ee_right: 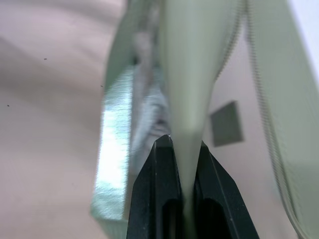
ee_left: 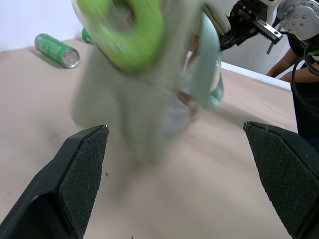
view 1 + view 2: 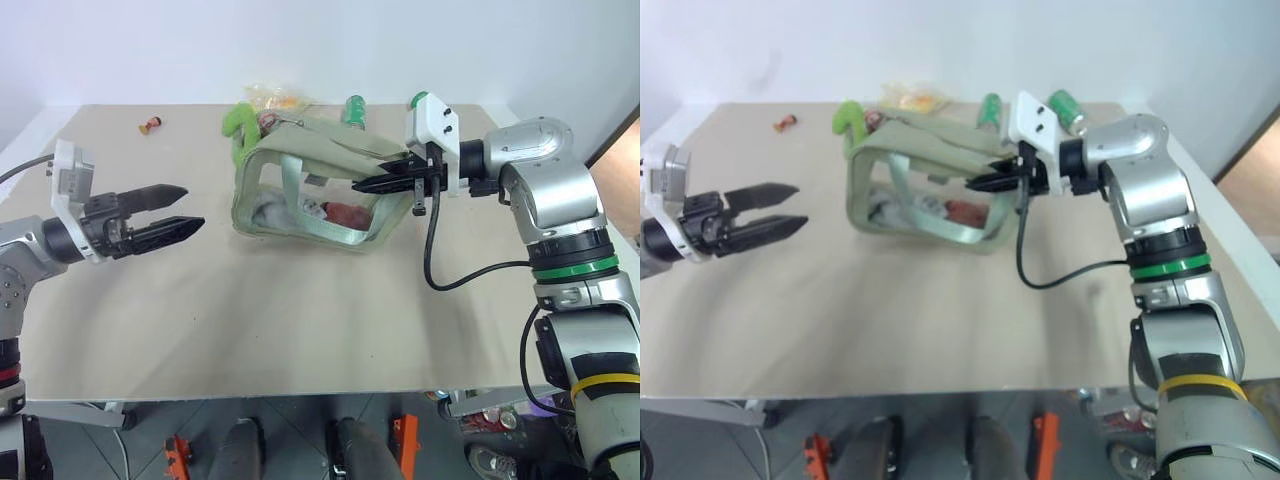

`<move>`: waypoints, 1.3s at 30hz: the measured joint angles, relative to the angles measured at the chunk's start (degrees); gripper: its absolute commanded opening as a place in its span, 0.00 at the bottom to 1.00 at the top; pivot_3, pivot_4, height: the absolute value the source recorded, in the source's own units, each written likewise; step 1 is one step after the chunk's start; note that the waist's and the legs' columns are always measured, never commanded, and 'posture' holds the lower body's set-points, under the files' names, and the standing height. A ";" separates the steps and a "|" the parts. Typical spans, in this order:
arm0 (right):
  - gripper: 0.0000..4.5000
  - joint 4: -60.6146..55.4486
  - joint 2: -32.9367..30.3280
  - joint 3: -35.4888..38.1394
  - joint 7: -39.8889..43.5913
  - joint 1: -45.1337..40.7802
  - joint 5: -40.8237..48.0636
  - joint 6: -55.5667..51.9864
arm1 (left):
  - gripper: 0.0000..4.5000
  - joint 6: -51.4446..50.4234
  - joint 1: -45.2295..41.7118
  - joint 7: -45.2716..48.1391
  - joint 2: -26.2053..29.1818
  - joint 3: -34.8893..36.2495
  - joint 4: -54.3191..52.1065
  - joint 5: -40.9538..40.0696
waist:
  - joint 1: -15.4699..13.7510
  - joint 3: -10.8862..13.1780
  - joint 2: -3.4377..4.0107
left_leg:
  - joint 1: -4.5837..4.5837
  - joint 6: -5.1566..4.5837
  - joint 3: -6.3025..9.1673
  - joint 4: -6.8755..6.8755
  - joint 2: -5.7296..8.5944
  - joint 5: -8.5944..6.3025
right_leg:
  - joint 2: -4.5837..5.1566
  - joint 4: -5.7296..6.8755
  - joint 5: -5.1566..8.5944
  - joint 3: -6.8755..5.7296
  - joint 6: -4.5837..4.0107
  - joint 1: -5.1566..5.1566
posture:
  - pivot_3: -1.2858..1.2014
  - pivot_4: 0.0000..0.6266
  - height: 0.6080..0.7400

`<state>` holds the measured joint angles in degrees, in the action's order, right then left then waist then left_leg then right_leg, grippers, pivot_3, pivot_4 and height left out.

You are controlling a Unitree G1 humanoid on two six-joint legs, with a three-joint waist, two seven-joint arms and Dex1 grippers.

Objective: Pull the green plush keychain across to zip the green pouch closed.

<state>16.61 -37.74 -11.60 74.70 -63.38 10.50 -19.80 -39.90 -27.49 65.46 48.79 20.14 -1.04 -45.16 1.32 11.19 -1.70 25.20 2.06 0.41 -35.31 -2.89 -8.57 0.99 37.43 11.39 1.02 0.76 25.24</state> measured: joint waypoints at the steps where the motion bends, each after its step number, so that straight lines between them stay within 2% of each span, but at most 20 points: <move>1: 0.01 -0.61 0.29 -0.47 -0.51 0.00 -0.58 -0.90 | 1.00 0.06 0.05 0.00 0.00 0.00 0.00 0.05 | 0.00 0.00 0.00 | 0.00 0.00 0.00 0.00 -0.01 0.00 | -0.02 0.00 0.01 0.00 -0.02 0.00 | 0.52 0.24 1.00; 5: 0.01 -4.95 2.16 -3.94 -3.55 0.13 -3.36 -5.52 | 1.00 0.16 0.28 -0.17 -0.03 0.00 0.00 0.20 | 0.06 0.00 0.00 | -0.01 0.00 -0.01 -0.01 -0.07 0.00 | -0.05 0.03 0.05 0.01 -0.17 0.02 | 0.52 0.24 1.00; 12: 0.01 -8.81 3.86 -4.76 -6.13 2.10 -4.76 -10.26 | 1.00 0.40 0.40 -0.32 -0.03 -0.01 0.03 0.26 | 0.02 -0.02 -0.03 | -0.01 0.00 -0.03 -0.09 -0.07 0.00 | -0.04 0.04 0.08 0.04 -0.27 -0.02 | 0.52 0.24 1.00; 13: 0.16 -9.18 3.99 -5.00 -6.06 2.36 -4.72 -10.61 | 1.00 0.61 0.40 -0.36 -0.03 -0.01 0.04 0.26 | 0.03 -0.02 -0.02 | -0.01 0.00 -0.04 -0.09 -0.07 0.00 | -0.05 0.04 0.08 0.04 -0.27 -0.02 | 0.52 0.24 1.00; 19: 0.59 -13.26 2.87 -5.22 -2.59 4.82 -2.04 -11.21 | 1.00 0.89 0.40 -0.61 -0.03 -0.03 0.82 0.64 | 0.02 -0.02 -0.03 | -0.03 0.00 -0.04 -0.08 -0.09 0.00 | -0.07 0.04 0.07 0.04 -0.27 -0.02 | 0.52 0.24 1.00; 23: 0.59 -13.49 2.83 -3.08 -1.70 4.80 2.32 -15.54 | 1.00 0.89 0.35 -1.13 -0.04 -0.14 1.13 0.96 | 0.04 -0.02 -0.03 | -0.05 0.00 -0.06 -0.08 -0.11 0.00 | -0.08 0.05 0.04 0.05 -0.31 -0.02 | 0.52 0.24 1.00; 26: 0.59 -10.78 2.33 3.96 -0.33 2.52 9.47 -19.62 | 1.00 0.89 0.15 -1.15 -0.19 -0.61 1.60 1.30 | 0.01 -0.02 -0.03 | -0.04 0.00 -0.07 -0.09 -0.10 0.01 | -0.08 0.05 0.04 0.06 -0.30 -0.02 | 0.52 0.24 1.00; 31: 0.59 -8.02 -2.32 12.30 1.61 -0.51 15.49 -21.04 | 1.00 0.89 -0.01 -1.14 -0.31 -1.68 2.22 1.37 | -0.11 -0.03 -0.05 | -0.03 0.01 -0.06 -0.07 -0.10 -0.02 | -0.07 0.02 0.09 0.06 -0.29 -0.03 | 0.52 0.24 1.00; 35: 0.59 -8.85 -8.10 13.12 2.72 5.45 15.66 -20.14 | 1.00 0.76 -0.03 -1.06 -0.29 -1.68 2.35 1.17 | -0.08 -0.04 -0.06 | -0.04 0.00 -0.08 -0.05 -0.10 -0.03 | -0.08 0.01 0.11 0.08 -0.30 -0.02 | 0.52 0.24 1.00; 39: 0.59 -11.53 -11.01 11.53 2.57 14.11 14.47 -19.72 | 1.00 -0.14 -0.75 -0.97 -0.30 -1.61 2.16 -0.32 | -0.02 -0.02 -0.04 | -0.05 -0.01 -0.11 -0.07 -0.10 -0.03 | -0.09 0.02 0.09 0.12 -0.29 0.00 | 0.52 0.24 1.00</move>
<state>5.08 -48.75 -0.07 77.27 -49.27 24.97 -39.52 -40.03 -28.24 64.49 48.49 18.52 1.12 -45.48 1.30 11.17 -1.74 25.15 2.05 0.30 -35.38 -2.99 -8.60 0.90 37.46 11.49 1.15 0.47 25.24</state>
